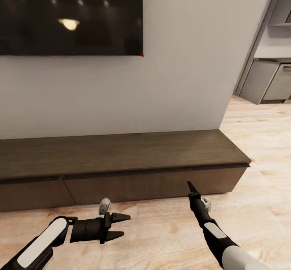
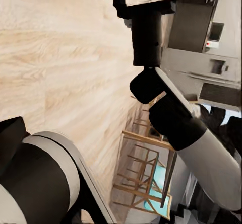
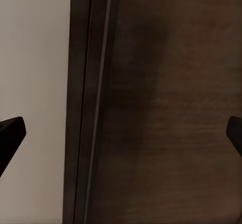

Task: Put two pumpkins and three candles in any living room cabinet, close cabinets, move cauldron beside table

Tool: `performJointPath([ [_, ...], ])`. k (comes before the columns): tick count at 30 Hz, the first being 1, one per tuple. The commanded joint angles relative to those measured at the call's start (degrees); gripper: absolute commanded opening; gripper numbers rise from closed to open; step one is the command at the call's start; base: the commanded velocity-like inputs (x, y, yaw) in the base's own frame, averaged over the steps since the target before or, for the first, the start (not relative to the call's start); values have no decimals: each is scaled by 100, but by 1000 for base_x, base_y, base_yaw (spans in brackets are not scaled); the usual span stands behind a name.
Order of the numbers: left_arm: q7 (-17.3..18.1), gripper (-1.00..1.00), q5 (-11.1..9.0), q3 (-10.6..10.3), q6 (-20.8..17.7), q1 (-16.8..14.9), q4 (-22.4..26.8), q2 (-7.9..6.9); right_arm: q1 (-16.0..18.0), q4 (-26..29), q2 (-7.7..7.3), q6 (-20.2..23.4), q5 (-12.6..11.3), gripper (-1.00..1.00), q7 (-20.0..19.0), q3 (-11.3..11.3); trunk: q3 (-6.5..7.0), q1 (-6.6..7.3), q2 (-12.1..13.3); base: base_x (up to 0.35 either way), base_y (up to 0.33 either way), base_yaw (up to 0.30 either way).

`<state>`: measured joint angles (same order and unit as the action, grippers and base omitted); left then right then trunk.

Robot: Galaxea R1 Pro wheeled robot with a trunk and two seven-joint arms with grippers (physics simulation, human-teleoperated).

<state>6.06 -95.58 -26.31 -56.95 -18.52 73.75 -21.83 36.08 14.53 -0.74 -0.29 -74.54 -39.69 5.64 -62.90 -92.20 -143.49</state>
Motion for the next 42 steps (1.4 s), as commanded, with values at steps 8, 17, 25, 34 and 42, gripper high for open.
performJointPath([
  [8, 182, 100, 56, 1166, 0, -11, 17, 39, 4, -3, 4, -7, -8, 100, -27, 1, -5, 1, -2, 33, 13, 0],
  [17, 177, 100, 64, 1218, 0, -8, -22, 62, 4, -3, 4, -15, -8, 100, -30, 5, -5, 1, -2, 63, 15, 0],
  [25, 185, 100, 60, 1207, 0, -6, -39, 46, 4, -3, 4, -20, -4, 100, -21, 5, -5, 1, -2, 77, 20, 0],
  [34, 182, 100, 57, 1207, 0, -9, -43, 40, 4, -10, 4, -29, 0, 100, -21, 6, -5, 1, -2, 72, 31, 0],
  [42, 183, 100, 57, 1207, 0, -8, -41, 35, 4, -11, 4, -32, 1, 100, -18, -1, -5, 1, -2, 78, 28, 0],
])
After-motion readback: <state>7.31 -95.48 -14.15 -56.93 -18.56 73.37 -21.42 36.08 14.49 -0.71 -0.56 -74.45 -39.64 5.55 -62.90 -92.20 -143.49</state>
